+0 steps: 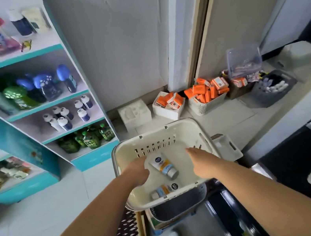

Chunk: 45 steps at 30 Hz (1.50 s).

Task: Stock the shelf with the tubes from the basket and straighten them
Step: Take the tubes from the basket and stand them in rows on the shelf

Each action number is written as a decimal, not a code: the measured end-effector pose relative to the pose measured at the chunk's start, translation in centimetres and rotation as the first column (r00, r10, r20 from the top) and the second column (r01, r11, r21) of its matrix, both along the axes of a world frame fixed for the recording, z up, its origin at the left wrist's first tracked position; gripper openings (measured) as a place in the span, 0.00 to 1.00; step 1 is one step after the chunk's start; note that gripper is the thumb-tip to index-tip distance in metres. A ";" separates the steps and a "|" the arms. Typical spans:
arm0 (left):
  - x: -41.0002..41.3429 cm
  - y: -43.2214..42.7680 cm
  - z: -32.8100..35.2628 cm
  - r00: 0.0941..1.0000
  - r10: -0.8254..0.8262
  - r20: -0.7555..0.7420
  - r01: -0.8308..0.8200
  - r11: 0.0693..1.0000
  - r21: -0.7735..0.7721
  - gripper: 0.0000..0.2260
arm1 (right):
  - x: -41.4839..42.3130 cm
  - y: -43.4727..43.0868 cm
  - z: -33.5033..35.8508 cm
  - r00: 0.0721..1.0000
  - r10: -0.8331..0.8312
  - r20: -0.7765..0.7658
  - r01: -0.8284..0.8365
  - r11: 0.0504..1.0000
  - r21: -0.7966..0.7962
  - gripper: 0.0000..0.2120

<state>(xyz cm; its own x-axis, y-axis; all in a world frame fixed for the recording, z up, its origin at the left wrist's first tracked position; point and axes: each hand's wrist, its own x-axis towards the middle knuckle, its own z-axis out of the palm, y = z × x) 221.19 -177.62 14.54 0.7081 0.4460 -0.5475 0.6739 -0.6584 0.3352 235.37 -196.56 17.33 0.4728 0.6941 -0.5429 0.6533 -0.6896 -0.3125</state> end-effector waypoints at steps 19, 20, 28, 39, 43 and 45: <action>2.3 3.2 -9.4 0.974 -0.087 -0.210 0.047 0.981 -0.188 0.28 | 0.9 4.6 -8.0 0.979 -0.113 -0.167 0.074 0.971 -0.226 0.33; 2.6 3.0 -9.9 0.972 -0.097 -0.213 0.054 0.978 -0.201 0.28 | 1.2 4.9 -8.4 0.976 -0.127 -0.176 0.082 0.967 -0.242 0.33; 2.3 0.0 -14.4 0.924 -0.243 -0.294 0.149 0.940 -0.306 0.22 | 1.2 7.3 -14.6 0.932 -0.246 -0.267 0.179 0.951 -0.252 0.16; 3.8 -0.6 -18.0 0.901 -0.322 -0.290 0.260 0.937 -0.232 0.16 | 0.1 9.8 -20.6 0.840 -0.479 -0.253 0.440 0.876 -0.197 0.24; 3.3 0.8 -18.7 0.878 -0.283 -0.386 0.209 0.952 -0.223 0.12 | 0.3 9.2 -20.8 0.846 -0.464 -0.264 0.400 0.878 -0.262 0.27; 3.1 1.2 -18.5 0.873 -0.233 -0.428 0.155 0.966 -0.209 0.13 | 0.6 8.1 -20.9 0.803 -0.516 -0.299 0.425 0.847 -0.320 0.26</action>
<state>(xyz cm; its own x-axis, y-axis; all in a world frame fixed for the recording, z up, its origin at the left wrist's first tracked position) 224.31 -176.45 -3.91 0.4349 0.2025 -0.8774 0.6413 -0.7536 0.1439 235.92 -188.42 -3.56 0.4474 0.2737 -0.8514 0.1006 -0.9614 -0.2562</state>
